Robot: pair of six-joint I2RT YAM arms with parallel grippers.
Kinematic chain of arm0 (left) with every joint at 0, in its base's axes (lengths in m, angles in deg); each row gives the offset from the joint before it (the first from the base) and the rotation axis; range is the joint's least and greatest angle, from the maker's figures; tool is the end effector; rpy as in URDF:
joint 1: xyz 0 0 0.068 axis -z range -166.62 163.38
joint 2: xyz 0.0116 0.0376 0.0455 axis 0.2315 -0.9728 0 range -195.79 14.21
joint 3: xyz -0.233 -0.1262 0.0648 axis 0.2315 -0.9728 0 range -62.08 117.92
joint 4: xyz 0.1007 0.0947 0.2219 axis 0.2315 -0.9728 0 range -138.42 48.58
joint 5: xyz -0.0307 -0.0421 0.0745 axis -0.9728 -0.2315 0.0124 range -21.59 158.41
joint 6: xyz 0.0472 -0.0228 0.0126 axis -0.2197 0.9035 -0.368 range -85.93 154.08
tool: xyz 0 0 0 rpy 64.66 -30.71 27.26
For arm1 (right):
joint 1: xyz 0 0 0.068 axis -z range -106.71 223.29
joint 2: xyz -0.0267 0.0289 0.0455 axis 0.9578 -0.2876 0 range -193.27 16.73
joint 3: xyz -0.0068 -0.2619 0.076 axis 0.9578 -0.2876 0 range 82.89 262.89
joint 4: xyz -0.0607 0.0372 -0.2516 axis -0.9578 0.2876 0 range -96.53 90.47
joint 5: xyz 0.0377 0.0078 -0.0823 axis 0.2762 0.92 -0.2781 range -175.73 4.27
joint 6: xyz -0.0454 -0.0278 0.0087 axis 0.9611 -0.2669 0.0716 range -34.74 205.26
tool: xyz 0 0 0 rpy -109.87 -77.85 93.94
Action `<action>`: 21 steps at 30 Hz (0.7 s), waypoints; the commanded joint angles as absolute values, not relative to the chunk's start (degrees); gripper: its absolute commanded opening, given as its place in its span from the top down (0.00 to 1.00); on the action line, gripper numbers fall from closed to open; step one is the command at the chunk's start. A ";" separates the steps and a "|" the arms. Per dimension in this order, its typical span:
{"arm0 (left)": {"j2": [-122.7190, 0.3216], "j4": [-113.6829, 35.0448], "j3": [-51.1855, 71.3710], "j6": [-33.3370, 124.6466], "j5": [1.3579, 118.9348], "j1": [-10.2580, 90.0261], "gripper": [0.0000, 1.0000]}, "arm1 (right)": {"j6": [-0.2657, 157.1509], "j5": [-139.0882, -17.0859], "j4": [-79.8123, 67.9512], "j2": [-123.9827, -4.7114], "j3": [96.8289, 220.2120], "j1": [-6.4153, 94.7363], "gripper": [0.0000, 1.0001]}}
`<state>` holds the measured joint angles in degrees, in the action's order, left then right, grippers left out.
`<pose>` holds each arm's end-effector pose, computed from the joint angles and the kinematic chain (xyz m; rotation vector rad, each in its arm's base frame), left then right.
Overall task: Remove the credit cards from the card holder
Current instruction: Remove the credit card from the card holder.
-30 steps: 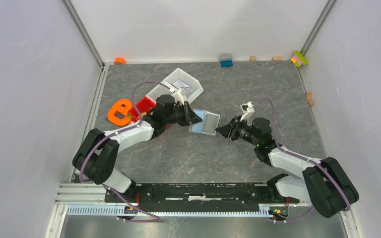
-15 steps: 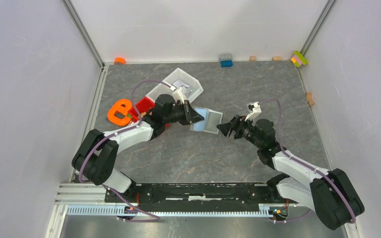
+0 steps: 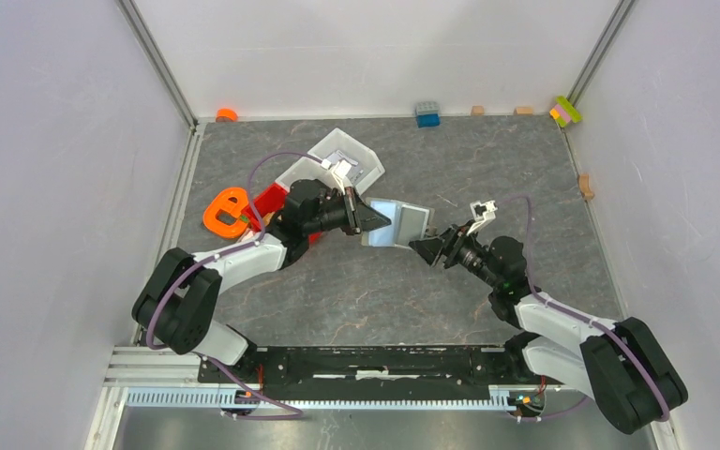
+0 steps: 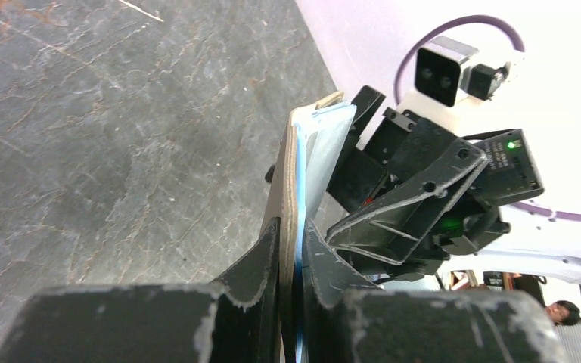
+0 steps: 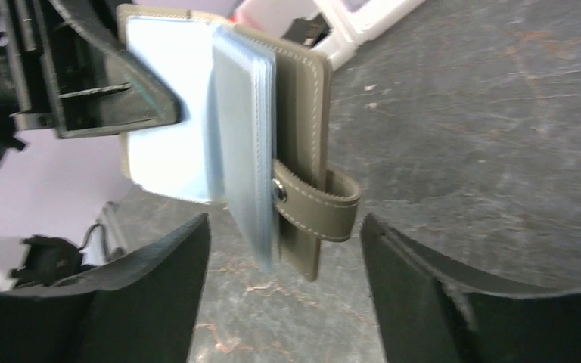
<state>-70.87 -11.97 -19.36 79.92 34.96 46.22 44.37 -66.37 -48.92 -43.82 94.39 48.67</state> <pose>0.2581 -0.1899 0.2326 0.2453 2.0105 -1.4526 0.1796 0.0953 0.1851 -0.0157 1.8144 1.1210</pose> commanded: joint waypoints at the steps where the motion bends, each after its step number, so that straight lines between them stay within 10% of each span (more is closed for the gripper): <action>1: -71.39 -5.12 -19.16 83.58 31.49 45.88 0.97 | 41.14 -59.83 -63.39 -45.07 92.59 48.77 0.34; 6: -71.16 -6.80 -19.13 83.28 32.51 45.55 0.97 | 41.47 -59.16 -64.98 -44.16 92.07 48.82 0.59; 21: -72.39 -12.69 -17.33 81.54 34.39 45.29 0.97 | 42.61 -59.44 -65.51 -41.98 91.42 48.82 0.57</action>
